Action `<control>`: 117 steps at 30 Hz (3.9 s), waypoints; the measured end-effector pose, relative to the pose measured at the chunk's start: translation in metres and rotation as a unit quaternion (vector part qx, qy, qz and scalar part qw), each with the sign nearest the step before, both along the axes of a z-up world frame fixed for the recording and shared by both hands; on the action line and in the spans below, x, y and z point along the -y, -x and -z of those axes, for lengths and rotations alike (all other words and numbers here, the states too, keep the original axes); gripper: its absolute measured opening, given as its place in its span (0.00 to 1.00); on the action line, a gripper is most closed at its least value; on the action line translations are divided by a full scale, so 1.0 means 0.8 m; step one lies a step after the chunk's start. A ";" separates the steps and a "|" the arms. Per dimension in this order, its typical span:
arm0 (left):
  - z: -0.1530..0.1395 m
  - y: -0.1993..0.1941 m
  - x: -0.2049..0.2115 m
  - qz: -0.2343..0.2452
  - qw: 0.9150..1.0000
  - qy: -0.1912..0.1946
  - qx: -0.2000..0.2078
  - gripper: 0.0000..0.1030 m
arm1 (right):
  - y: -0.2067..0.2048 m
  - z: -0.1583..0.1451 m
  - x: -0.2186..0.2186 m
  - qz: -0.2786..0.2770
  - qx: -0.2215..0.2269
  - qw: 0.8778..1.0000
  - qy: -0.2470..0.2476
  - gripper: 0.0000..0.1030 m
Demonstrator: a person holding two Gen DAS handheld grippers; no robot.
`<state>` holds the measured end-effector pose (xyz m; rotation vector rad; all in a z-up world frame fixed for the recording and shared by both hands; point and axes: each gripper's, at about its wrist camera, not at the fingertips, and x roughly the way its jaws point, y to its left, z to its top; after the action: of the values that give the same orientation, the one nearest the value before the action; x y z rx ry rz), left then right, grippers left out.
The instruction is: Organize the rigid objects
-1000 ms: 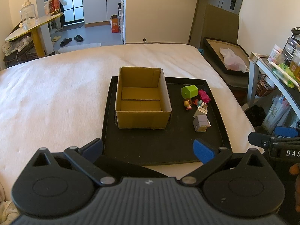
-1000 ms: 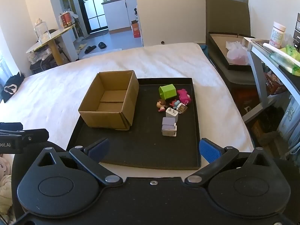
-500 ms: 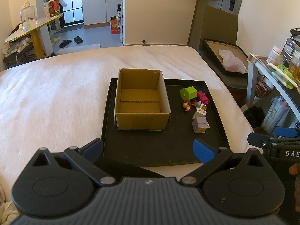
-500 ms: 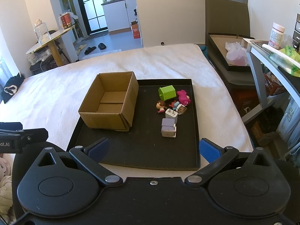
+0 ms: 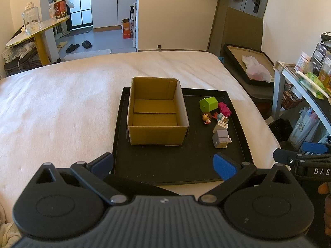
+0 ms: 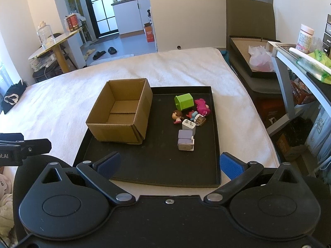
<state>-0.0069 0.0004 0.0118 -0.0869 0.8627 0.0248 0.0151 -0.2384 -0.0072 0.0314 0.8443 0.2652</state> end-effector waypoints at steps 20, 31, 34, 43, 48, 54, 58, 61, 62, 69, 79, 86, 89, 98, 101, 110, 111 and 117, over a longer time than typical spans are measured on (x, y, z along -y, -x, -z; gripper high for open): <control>0.002 0.001 -0.004 0.001 1.000 0.005 0.002 0.99 | 0.000 -0.004 0.001 0.001 0.000 1.000 0.000 1.00; 0.002 -0.002 -0.006 -0.002 1.000 0.008 0.000 0.99 | -0.002 -0.004 0.003 0.009 0.000 1.000 -0.008 1.00; 0.002 -0.003 -0.008 -0.004 1.000 0.009 -0.001 0.99 | -0.004 -0.002 0.004 0.009 -0.001 1.000 -0.008 1.00; 0.001 -0.008 -0.012 -0.008 1.000 0.008 0.005 0.99 | -0.010 0.000 0.005 0.012 0.000 1.000 -0.011 1.00; 0.007 -0.016 -0.017 -0.015 1.000 0.009 0.003 0.99 | -0.013 0.006 0.003 0.007 -0.002 1.000 -0.006 1.00; 0.014 -0.032 -0.027 -0.029 1.000 0.009 0.006 0.99 | -0.022 0.014 0.002 0.008 -0.005 1.000 -0.007 1.00; 0.022 -0.045 -0.037 -0.043 0.999 0.013 0.000 0.98 | -0.032 0.020 0.001 0.009 -0.003 1.000 -0.003 1.00; 0.029 -0.054 -0.044 -0.051 0.999 0.015 -0.001 0.97 | -0.042 0.027 0.002 0.010 -0.004 1.000 -0.009 1.00; 0.031 -0.056 -0.045 -0.053 0.998 0.016 -0.001 0.97 | -0.046 0.030 0.002 0.011 -0.004 1.000 -0.009 1.00; 0.045 -0.080 -0.053 -0.066 0.998 0.015 -0.005 0.92 | -0.070 0.050 0.004 0.013 -0.013 1.000 -0.017 0.91; 0.064 -0.119 -0.060 -0.088 0.996 0.017 -0.024 0.68 | -0.117 0.088 0.010 0.014 -0.050 0.998 -0.033 0.74; 0.089 -0.151 -0.069 -0.103 0.993 0.025 -0.049 0.56 | -0.156 0.117 0.014 0.020 -0.085 0.995 -0.049 0.63; 0.101 -0.165 -0.075 -0.114 0.991 0.026 -0.061 0.51 | -0.171 0.128 0.012 0.020 -0.097 0.994 -0.048 0.59; 0.142 -0.206 -0.097 -0.143 0.985 0.029 -0.096 0.42 | -0.207 0.172 0.011 0.025 -0.125 0.990 -0.059 0.55; 0.155 -0.220 -0.101 -0.144 0.983 0.029 -0.108 0.38 | -0.213 0.187 0.012 0.026 -0.133 0.989 -0.062 0.50; 0.185 -0.251 -0.105 -0.149 0.980 0.024 -0.132 0.35 | -0.231 0.211 0.004 0.025 -0.145 0.988 -0.045 0.49; 0.188 -0.255 -0.106 -0.149 0.980 0.024 -0.133 0.33 | -0.233 0.214 0.003 0.025 -0.149 0.987 -0.048 0.48; 0.200 -0.268 -0.112 -0.157 0.977 0.028 -0.142 0.23 | -0.243 0.228 -0.004 0.023 -0.156 0.987 -0.036 0.48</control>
<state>0.2071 0.0900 -0.1478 -0.2772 1.1280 0.3146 0.2098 -0.2352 -0.1892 0.1631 1.1427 0.2504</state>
